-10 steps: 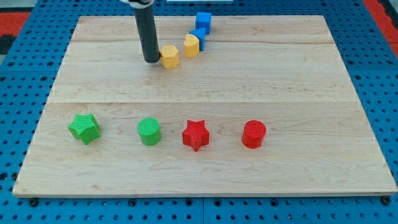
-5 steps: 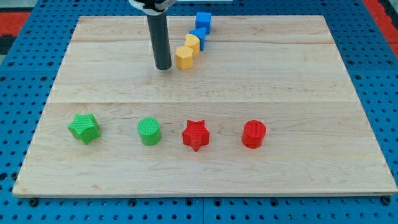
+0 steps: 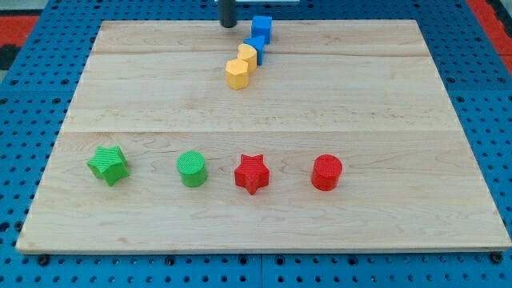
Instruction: Slide the cube right to the heart
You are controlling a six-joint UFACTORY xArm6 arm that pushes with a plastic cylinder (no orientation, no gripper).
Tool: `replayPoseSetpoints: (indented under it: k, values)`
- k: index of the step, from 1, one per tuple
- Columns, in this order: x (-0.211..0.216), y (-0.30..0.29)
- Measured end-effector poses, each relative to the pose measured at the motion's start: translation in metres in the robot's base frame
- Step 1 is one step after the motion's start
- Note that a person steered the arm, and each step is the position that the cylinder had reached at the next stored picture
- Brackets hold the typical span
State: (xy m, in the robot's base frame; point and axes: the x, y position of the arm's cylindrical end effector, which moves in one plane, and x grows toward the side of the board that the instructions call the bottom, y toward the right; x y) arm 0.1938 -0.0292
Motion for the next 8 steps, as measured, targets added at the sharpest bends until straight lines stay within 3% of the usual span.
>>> replayPoseSetpoints:
  k: [1, 2, 4, 5, 8]
  values:
    - [0.002, 0.045]
    - [0.025, 0.048]
    - [0.0, 0.054]
    - [0.012, 0.094]
    - [0.049, 0.055]
